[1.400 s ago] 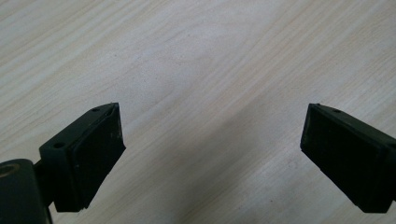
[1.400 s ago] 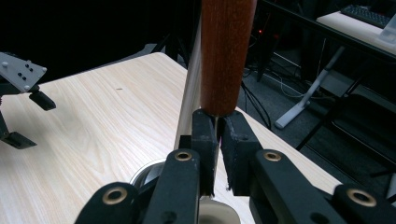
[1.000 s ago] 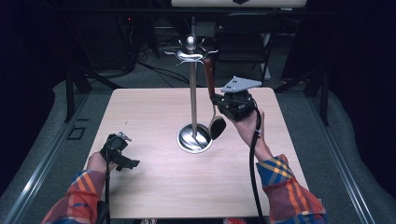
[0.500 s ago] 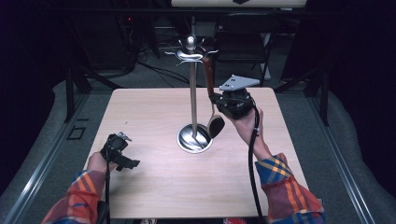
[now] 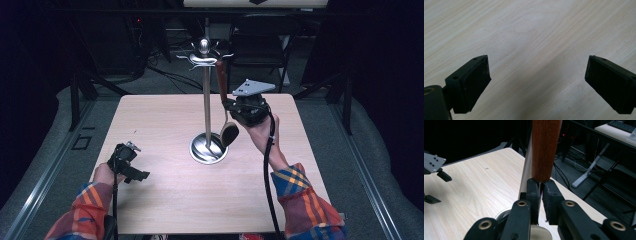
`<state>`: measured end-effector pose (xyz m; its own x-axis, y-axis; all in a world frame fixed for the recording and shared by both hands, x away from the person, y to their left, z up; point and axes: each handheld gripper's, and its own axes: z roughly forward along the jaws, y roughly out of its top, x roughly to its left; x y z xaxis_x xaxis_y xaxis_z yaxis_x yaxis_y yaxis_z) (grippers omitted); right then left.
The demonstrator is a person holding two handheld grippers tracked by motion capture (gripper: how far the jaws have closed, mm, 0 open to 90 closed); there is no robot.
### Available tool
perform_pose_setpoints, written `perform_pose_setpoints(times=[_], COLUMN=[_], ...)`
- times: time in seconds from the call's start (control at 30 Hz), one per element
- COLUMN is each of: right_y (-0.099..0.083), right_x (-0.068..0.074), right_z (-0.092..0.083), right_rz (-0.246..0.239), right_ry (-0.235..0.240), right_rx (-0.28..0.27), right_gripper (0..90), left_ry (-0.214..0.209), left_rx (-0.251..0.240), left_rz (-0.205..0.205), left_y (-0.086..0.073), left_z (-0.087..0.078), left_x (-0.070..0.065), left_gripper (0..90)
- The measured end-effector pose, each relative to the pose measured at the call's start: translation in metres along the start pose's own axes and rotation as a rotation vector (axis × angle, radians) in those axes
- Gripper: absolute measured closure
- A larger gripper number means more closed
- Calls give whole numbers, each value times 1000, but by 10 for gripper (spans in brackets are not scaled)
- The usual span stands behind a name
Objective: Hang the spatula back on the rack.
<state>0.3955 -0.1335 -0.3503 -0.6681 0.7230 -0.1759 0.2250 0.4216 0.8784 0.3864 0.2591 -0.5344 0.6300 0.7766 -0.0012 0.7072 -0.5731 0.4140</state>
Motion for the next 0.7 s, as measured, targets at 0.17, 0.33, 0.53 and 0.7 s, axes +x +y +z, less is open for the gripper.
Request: perform_pose_setpoints(times=[0.17,0.33,0.53,0.7], right_y=[1,3,4,4], right_x=[0,0,0,-1], right_z=[2,4,6,6], right_rz=[-2,-5,-4,-4], right_ry=[-7,-4,-2,-2], right_rx=[-1,-2,-2,-1], right_gripper=[840,840,839,838], left_ry=[-5,-4,-5,-5], left_rx=[3,2,4,5], left_rz=[3,2,1,2], left_y=[0,0,0,0], left_z=[0,0,-1,-1], left_x=[0,0,0,0], left_gripper=[59,59,59,59])
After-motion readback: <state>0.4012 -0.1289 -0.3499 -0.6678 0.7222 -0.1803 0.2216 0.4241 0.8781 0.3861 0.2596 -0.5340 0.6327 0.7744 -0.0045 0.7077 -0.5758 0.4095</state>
